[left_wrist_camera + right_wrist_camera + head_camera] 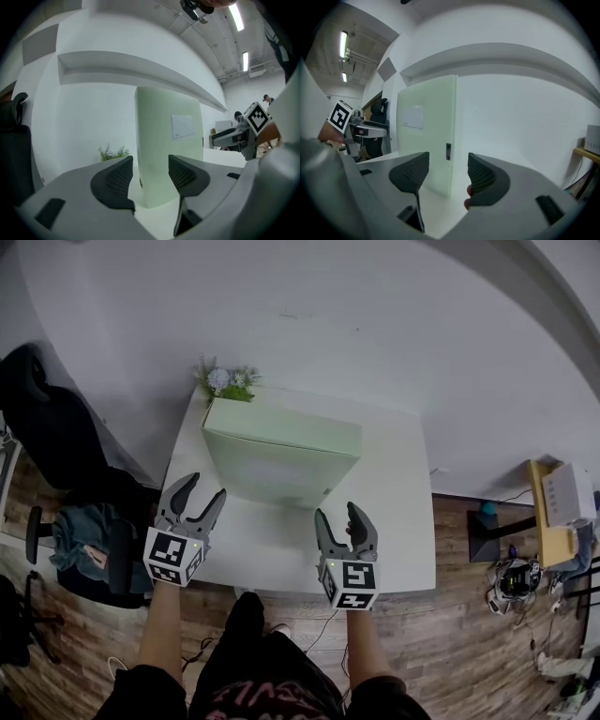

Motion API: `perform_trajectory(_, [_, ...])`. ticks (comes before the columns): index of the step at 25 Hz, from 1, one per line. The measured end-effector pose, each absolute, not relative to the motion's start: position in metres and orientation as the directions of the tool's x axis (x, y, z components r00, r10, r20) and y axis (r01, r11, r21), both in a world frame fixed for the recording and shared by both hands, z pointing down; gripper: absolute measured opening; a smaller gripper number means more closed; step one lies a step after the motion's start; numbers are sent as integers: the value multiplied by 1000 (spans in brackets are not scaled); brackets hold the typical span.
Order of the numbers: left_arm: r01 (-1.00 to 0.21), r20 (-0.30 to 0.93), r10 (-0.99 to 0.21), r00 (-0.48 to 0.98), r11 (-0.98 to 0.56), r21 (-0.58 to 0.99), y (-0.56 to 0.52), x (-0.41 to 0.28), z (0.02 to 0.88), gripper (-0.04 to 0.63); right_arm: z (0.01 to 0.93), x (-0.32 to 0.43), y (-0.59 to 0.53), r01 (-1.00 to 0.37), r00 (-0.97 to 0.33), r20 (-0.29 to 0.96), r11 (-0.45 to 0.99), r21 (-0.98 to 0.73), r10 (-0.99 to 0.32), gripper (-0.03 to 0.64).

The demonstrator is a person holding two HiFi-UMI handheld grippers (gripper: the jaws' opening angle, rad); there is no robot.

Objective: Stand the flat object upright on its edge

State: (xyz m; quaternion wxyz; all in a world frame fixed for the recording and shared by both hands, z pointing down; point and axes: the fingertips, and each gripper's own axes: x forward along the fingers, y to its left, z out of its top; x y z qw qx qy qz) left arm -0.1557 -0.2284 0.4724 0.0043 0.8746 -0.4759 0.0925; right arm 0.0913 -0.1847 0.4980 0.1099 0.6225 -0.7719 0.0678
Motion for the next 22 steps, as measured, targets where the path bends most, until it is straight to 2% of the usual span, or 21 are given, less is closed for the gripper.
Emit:
perform_trajectory(4, [-843,154,-838,523,-536,-54,-209,-150,449,216,475,95,-169,-976,-205,251,217,19,-946,270])
perform_trajectory(7, [-845,144,-841,522,-532,-48,-194,-143,434,190,459,98,-157,-977,-204,241,212,7,-949,207])
perform_trajectory(10, [-849,134,-846,516,-526,-53,-181,-138,421,169,447,95,-145,-973,-224,229,230,-2,-947,191])
perform_trajectory(15, [-852,122,-853,508,-518,-75,-161,-131,403,117,433,90,-126,-967,-247,218,254,1,-944,126])
perform_trajectory(22, [-865,118,-864,489,-498,-63,-129,-133,390,67,427,84,-99,-965,-254,248,264,5,-935,61])
